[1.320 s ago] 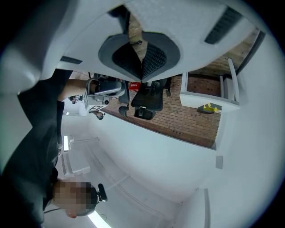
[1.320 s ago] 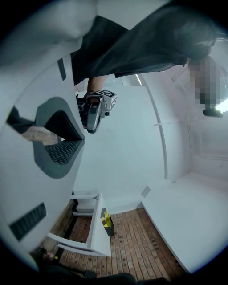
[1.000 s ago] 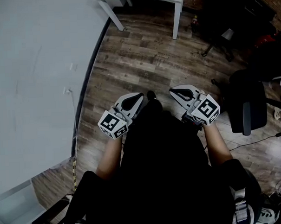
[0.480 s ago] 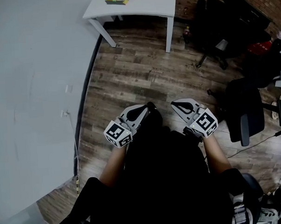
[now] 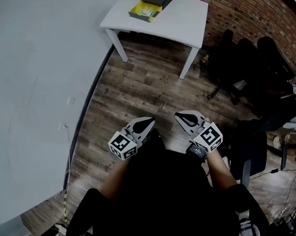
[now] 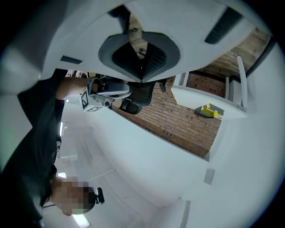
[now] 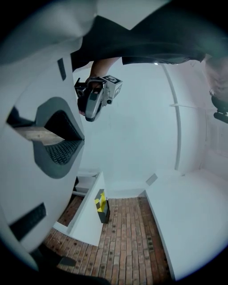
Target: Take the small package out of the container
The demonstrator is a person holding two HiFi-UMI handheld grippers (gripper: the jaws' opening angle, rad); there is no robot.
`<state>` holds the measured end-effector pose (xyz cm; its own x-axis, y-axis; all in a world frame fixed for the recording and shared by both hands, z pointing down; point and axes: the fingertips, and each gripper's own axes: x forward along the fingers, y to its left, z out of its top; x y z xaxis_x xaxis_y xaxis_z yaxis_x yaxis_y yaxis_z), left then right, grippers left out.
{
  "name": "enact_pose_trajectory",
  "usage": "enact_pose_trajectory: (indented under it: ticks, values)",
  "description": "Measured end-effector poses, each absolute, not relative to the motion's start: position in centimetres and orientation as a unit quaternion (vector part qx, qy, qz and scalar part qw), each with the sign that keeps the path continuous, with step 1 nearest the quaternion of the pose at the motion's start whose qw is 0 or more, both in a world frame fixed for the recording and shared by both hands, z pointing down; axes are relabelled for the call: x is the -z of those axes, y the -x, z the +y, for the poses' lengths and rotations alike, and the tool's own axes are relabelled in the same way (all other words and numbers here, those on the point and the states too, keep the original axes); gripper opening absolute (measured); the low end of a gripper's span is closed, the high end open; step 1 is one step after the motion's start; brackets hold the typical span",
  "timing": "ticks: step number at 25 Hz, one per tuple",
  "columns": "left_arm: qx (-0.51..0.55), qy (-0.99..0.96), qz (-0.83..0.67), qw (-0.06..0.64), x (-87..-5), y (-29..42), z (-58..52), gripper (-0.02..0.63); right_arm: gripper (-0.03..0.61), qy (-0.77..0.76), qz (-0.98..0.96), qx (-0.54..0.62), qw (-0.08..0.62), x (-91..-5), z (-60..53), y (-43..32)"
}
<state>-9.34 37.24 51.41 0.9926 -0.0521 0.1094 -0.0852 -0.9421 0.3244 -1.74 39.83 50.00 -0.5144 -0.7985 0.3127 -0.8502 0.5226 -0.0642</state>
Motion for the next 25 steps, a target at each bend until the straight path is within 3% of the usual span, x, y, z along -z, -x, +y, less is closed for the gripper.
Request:
enact_pose_trajectory:
  ticks: [20, 25]
  values:
    - [-0.065, -0.978, -0.077, 0.183, -54.1, 1.7, 22.2, 0.015, 0.006, -0.459, -0.874, -0.112, 0.116, -50.4, 25.0, -8.1]
    - [-0.072, -0.977, -0.112, 0.168, -53.6, -3.6, 18.6, 0.015, 0.006, -0.436, -0.888, -0.101, 0.109, -49.8, 21.0, -13.9]
